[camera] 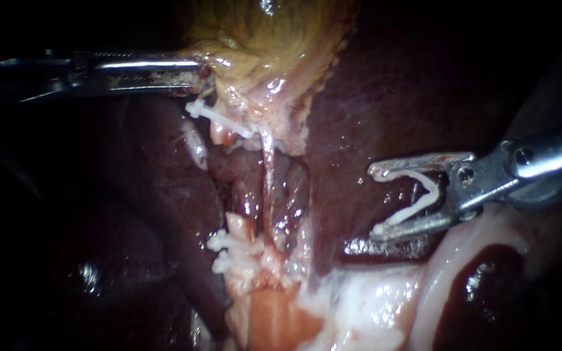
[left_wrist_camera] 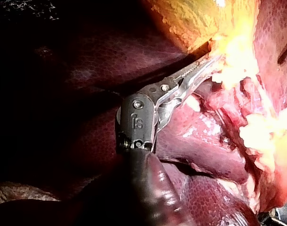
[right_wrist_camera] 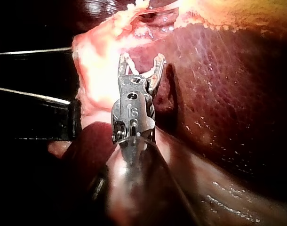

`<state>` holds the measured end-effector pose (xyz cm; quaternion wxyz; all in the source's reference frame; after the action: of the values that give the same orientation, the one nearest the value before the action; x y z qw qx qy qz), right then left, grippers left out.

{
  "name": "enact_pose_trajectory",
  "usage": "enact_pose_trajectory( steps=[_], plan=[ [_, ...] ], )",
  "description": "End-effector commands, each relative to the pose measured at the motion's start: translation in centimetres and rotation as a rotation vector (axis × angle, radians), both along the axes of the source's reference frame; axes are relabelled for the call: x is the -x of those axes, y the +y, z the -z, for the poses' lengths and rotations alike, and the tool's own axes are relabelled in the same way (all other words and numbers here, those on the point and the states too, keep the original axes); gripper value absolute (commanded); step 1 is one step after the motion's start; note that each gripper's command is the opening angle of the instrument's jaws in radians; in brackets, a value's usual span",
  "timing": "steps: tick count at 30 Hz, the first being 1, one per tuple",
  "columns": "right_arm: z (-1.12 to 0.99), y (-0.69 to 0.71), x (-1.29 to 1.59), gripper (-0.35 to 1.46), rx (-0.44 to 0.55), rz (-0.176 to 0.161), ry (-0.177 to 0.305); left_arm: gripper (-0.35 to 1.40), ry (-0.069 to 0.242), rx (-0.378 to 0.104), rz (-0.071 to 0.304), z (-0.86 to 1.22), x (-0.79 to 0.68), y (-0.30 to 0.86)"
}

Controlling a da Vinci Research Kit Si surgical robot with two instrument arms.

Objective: Clipping first clip right tube

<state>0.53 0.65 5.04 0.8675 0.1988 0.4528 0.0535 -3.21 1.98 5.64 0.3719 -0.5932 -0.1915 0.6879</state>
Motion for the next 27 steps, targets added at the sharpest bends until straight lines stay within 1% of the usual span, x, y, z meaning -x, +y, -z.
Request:
enact_pose_trajectory(
  steps=[1,3,4,5,7,8,10,13,16,18,21,24,27],
  plan=[
    [0.00,0.00,0.00,0.50,0.000,0.000,0.000,-0.35,-0.002,0.000,-0.001,0.00,0.00,0.00],
    [0.00,0.00,0.00,0.50,0.000,0.000,0.000,-0.35,-0.003,-0.003,-0.003,0.04,-0.04,0.01],
    [0.00,0.00,0.00,0.50,0.000,0.000,0.000,-0.35,-0.006,-0.006,-0.005,0.10,-0.08,0.03],
    [0.00,0.00,0.00,0.50,0.000,0.000,0.000,-0.35,-0.008,-0.009,-0.007,0.15,-0.12,0.05],
    [0.00,0.00,0.00,0.50,0.000,0.000,0.000,-0.35,-0.014,-0.020,-0.013,0.33,-0.26,0.13],
    [0.00,0.00,0.00,0.50,0.000,0.001,-0.003,-0.35,-0.018,-0.005,-0.010,0.41,-0.32,0.16],
    [0.00,0.00,-0.01,0.50,0.000,-0.001,0.000,-0.35,-0.026,0.007,0.002,0.59,-0.46,0.22],
    [0.00,0.01,-0.03,0.50,-0.005,0.001,0.003,-0.35,-0.028,0.013,0.013,0.76,-0.60,0.25],
    [0.01,0.02,-0.08,0.49,-0.010,-0.006,0.013,-0.35,-0.025,0.019,0.013,0.78,-0.64,0.23],
    [0.01,0.03,-0.15,0.49,-0.019,-0.006,0.024,-0.35,-0.025,0.020,0.013,0.76,-0.65,0.22],
    [0.00,0.03,-0.31,0.49,-0.038,0.000,0.061,-0.35,-0.024,0.022,0.013,0.73,-0.64,0.20],
    [-0.04,0.03,-0.51,0.49,-0.087,-0.041,0.064,-0.35,-0.024,0.023,0.013,0.73,-0.65,0.20],
    [-0.09,0.01,-0.70,0.49,-0.117,-0.050,0.073,-0.35,-0.024,0.023,0.013,0.73,-0.65,0.19]
  ],
)
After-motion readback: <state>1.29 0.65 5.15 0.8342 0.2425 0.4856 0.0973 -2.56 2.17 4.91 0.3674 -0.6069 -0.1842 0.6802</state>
